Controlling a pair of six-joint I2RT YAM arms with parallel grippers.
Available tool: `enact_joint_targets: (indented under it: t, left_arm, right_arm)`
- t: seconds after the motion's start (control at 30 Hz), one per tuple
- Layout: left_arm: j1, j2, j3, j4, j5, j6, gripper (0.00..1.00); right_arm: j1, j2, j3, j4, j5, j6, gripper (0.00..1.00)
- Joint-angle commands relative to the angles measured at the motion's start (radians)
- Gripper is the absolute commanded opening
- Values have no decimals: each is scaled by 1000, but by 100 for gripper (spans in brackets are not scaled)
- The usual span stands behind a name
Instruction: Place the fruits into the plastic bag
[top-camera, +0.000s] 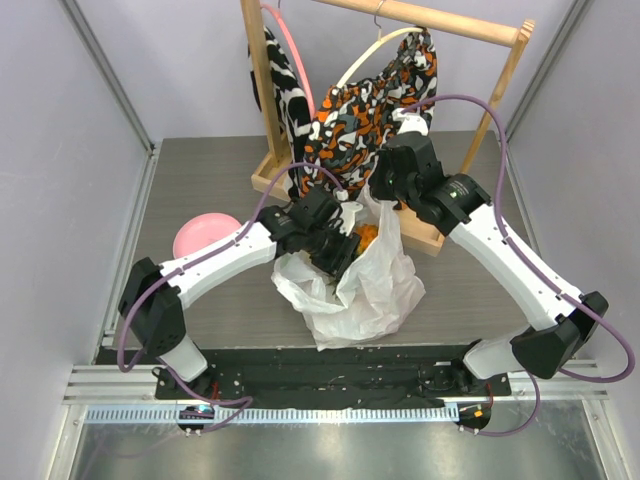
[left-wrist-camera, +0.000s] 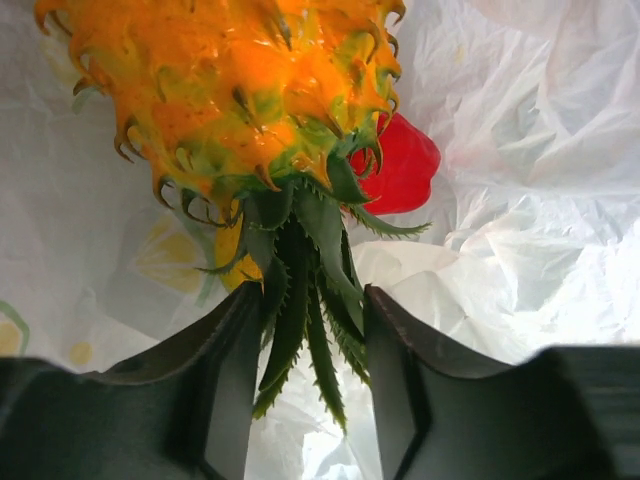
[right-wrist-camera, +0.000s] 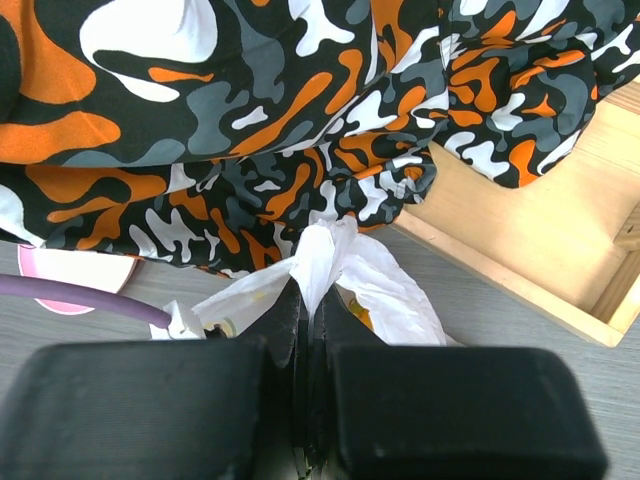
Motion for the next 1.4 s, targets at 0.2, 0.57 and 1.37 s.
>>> enact_joint_targets:
  t: [0.2, 0.57, 1.37]
  left_arm:
    - [-4, -71, 7, 66, -92, -92, 71]
    - [-2, -189, 32, 74, -349, -129, 98]
    - [153, -623, -82, -374, -291, -682, 100]
  right_arm:
    - [-2, -55, -9, 39, 15, 13, 2]
    - [-2, -58, -11, 41, 21, 13, 2]
    - [-4, -34, -1, 32, -14, 11, 2]
